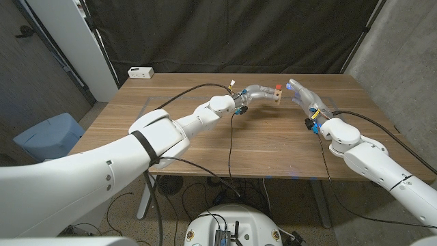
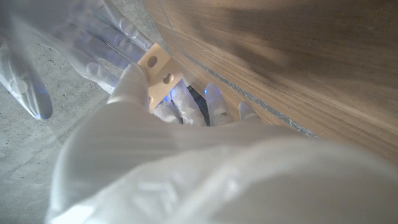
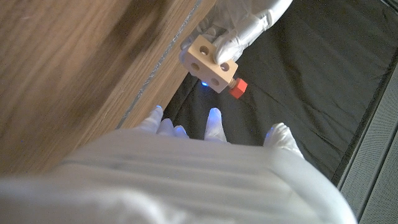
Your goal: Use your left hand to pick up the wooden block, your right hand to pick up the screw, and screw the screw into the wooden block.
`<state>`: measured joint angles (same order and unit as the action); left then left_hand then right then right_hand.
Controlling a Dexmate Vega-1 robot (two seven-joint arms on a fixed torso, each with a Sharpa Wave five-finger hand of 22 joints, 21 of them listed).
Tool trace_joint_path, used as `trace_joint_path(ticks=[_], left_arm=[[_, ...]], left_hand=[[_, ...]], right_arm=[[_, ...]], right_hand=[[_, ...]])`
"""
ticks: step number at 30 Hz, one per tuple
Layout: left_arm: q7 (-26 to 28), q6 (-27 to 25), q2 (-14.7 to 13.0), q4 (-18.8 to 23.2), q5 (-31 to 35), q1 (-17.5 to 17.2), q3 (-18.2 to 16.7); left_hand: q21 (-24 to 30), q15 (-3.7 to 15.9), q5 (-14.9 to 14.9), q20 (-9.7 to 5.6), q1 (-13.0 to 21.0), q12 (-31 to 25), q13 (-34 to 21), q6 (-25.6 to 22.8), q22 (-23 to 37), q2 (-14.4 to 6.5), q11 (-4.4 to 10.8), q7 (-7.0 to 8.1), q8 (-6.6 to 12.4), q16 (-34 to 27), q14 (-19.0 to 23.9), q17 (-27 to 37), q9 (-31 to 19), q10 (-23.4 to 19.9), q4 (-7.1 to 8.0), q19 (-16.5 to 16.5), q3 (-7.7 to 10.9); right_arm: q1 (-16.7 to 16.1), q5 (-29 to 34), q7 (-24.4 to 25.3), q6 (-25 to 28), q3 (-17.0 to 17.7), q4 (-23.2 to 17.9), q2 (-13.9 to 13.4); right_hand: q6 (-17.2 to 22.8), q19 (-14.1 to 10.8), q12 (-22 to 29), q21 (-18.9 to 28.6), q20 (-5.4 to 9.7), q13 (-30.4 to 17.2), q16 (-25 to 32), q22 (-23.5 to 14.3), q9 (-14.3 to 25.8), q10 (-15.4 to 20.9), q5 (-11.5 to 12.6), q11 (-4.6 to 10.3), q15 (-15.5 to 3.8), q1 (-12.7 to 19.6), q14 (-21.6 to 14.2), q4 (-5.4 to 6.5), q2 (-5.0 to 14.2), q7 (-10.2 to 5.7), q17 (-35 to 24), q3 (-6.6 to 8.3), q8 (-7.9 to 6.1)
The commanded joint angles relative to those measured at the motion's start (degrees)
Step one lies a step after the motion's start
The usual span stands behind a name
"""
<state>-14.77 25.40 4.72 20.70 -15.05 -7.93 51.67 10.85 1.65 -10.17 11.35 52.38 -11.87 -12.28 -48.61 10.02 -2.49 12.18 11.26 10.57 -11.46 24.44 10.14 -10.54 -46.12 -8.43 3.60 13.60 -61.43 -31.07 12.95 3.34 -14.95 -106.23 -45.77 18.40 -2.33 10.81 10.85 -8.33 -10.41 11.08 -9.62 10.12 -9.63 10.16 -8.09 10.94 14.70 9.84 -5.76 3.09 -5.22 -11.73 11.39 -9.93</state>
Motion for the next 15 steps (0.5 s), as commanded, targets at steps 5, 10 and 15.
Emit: trace_joint_path(ticks=[5, 10, 15], left_arm=[[-0.08, 0.3, 0.05, -0.06, 0.25, -0.22, -0.12], [0.01, -0.13, 0.1, -0.07, 0.26, -0.12, -0.04], [0.09, -0.69, 0.16, -0.08, 0.24, 0.0, 0.07]], left_hand=[[0.22, 0.08, -0.32, 0.36, -0.42, -0.03, 0.06, -0.48, 0.05, -0.25, 0.01, 0.19, 0.39, 0.02, -0.07, 0.18, -0.21, 0.22, 0.16, 0.19, 0.4], [0.22, 0.15, -0.33, 0.37, -0.39, -0.01, 0.06, -0.37, 0.05, -0.27, 0.02, 0.16, 0.34, 0.04, -0.09, 0.18, -0.21, 0.26, 0.15, 0.19, 0.42], [0.22, 0.15, -0.32, 0.34, -0.42, -0.01, 0.06, -0.5, 0.05, -0.24, 0.01, 0.1, 0.39, 0.04, -0.1, 0.18, -0.21, 0.27, 0.15, 0.2, 0.42]], right_arm=[[2.51, 0.22, -1.8, -1.15, -1.46, 2.16, 1.13], [3.01, 0.32, -2.16, -1.56, -1.86, 2.73, 1.46], [3.69, 0.36, -2.57, -1.6, -2.39, 3.15, 1.8]], right_hand=[[0.25, 0.63, 0.08, -0.22, -0.28, -0.19, 0.41, -0.16, 0.0, -1.71, 0.46, 0.36, 0.13, -1.06, 5.48, 0.2, 0.13, 0.15, -0.26, -0.54, -0.29], [0.45, 0.69, 0.1, -0.2, -0.32, -0.19, 0.46, -0.17, -0.01, -1.75, 0.54, 0.36, 0.11, -1.54, 5.51, 0.45, 0.14, 0.19, -0.33, -0.73, -0.4], [0.74, 0.72, 0.12, -0.18, -0.32, -0.19, 0.51, -0.18, -0.01, -1.78, 0.61, 0.4, 0.1, -2.0, 5.53, 0.67, 0.16, 0.28, -0.4, -0.89, -0.52]])
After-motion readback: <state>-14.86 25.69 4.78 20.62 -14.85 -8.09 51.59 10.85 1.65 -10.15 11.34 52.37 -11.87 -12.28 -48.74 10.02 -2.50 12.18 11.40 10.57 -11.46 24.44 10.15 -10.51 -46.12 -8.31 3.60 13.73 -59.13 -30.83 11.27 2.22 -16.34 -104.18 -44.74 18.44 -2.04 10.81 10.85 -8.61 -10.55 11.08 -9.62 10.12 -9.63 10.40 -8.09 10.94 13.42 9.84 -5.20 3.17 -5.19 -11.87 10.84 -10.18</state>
